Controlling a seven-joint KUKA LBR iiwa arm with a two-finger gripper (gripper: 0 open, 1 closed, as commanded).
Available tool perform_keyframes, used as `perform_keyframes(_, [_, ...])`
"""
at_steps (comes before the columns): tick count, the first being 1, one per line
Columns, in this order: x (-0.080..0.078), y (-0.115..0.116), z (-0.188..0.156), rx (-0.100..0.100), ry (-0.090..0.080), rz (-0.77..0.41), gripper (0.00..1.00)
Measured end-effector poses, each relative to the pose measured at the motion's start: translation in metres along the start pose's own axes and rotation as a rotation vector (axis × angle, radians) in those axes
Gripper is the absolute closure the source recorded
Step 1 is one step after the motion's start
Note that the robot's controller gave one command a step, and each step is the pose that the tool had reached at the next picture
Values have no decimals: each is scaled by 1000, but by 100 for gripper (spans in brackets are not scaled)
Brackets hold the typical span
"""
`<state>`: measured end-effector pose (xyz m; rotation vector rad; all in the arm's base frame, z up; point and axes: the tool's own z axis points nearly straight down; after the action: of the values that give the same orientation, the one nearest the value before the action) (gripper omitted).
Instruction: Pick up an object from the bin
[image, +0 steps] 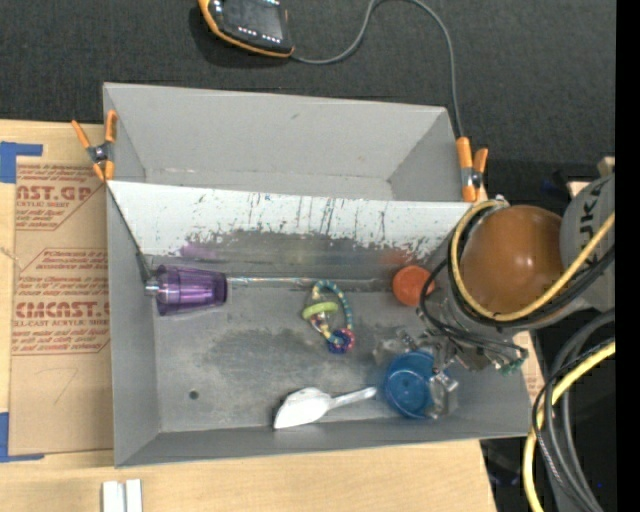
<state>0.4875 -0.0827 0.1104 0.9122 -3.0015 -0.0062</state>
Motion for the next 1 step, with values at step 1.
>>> perform_keyframes(1, [7,-7,38,16,-24,158,0])
